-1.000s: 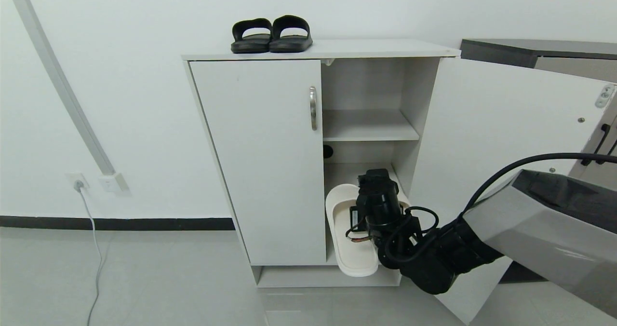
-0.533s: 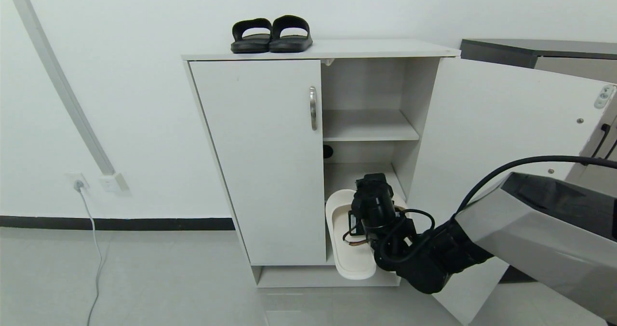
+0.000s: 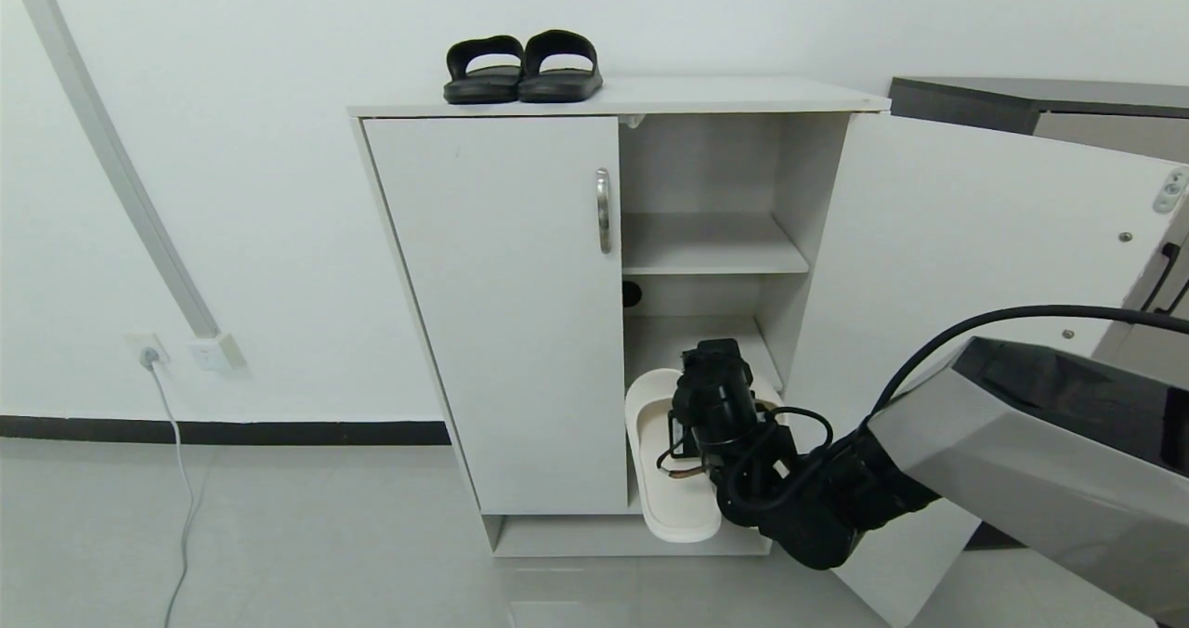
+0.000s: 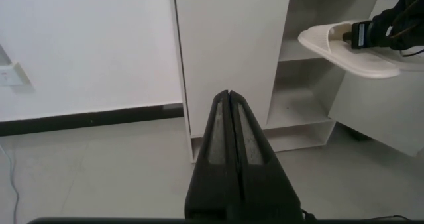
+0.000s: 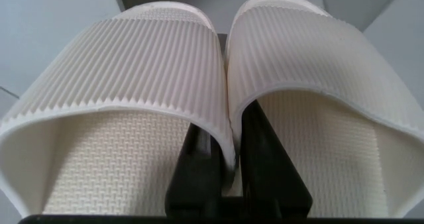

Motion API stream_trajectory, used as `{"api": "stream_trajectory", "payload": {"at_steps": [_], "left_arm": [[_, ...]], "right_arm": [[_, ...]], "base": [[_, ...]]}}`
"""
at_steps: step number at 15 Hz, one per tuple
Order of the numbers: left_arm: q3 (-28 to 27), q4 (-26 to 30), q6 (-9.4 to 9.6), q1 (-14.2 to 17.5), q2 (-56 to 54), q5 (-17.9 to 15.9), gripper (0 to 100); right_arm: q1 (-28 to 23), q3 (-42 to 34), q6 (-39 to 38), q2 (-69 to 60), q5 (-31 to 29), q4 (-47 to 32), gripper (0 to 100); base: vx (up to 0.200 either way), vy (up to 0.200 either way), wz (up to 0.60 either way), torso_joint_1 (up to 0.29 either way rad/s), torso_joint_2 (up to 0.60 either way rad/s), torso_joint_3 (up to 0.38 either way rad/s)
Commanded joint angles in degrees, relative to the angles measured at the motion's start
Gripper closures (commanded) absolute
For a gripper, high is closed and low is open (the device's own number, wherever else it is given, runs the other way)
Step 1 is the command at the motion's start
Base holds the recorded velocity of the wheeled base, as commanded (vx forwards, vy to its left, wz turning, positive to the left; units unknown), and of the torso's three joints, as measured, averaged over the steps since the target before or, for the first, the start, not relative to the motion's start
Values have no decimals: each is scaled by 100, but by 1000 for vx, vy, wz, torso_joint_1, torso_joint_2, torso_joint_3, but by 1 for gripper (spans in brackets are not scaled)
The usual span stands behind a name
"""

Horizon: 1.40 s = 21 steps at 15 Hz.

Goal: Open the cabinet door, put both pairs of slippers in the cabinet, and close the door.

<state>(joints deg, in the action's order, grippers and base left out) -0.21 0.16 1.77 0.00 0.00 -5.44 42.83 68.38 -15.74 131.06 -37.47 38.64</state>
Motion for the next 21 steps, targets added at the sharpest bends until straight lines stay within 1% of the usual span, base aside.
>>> {"api": "stream_trajectory", "payload": {"at_steps": [1, 4, 18, 21], "left_arm": [[3, -7, -1, 0, 9, -1, 100], [3, 2, -36, 0, 9, 16, 100], [12, -7, -19, 0, 9, 16, 100], [3, 2, -19, 0, 9, 16, 100]], "right_arm": [[-11, -9, 1, 42, -6, -6, 100], [7, 0, 1, 95, -6, 12, 100], [77, 492, 9, 851, -6, 196, 100], [77, 563, 1, 956, -6, 196, 100]], "base": [[0, -200, 0, 2, 2, 2], [0, 0, 0, 0, 0, 0], [0, 0, 0, 0, 0, 0], [0, 0, 0, 4, 4, -131]]}}
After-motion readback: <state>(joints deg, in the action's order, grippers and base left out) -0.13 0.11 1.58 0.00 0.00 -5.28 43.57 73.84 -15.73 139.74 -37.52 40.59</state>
